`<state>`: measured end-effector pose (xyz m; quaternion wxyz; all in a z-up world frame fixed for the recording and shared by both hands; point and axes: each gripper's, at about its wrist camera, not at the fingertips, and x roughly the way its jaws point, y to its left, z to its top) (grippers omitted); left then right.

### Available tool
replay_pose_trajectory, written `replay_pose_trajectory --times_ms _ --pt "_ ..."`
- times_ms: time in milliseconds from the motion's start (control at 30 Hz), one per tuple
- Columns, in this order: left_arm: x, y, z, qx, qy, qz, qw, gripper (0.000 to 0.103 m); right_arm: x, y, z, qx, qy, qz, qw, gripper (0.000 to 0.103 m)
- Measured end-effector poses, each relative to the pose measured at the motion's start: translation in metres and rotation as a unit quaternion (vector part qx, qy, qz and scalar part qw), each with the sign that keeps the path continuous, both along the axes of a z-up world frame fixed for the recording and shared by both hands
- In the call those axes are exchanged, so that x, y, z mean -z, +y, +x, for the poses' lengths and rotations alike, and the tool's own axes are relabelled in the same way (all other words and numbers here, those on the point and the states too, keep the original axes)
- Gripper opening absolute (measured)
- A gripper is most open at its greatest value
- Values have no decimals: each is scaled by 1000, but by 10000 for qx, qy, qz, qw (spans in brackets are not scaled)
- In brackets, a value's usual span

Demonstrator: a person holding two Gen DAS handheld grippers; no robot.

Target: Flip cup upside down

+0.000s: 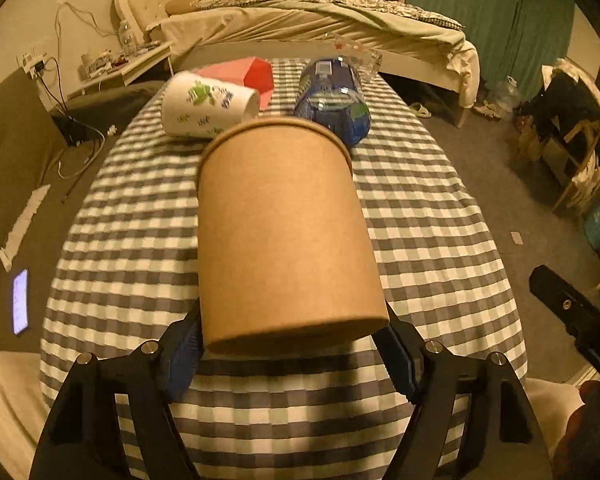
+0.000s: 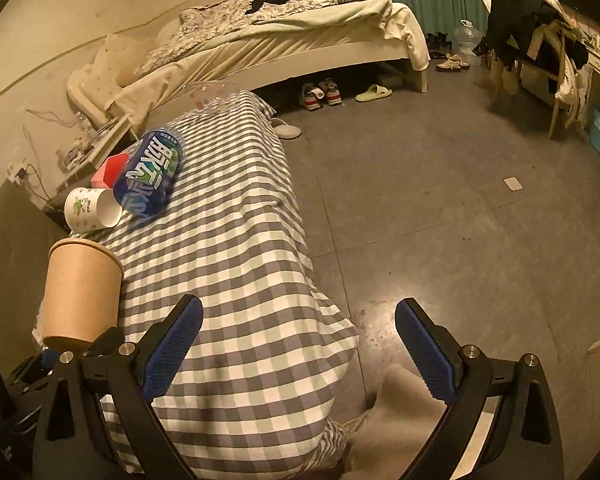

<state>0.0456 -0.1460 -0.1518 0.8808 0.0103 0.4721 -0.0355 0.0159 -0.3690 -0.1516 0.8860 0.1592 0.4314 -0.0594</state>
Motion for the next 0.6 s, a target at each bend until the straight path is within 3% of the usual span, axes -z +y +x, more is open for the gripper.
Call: replay_pose_trajectory --times_ms 300,600 --pt "-31 5 -5 261 -206 189 9993 79 -2 8 0 -106 0 -86 9999 97" --pt "-30 12 18 139 -29 133 9998 78 -2 13 -2 -162 20 -163 9997 97"
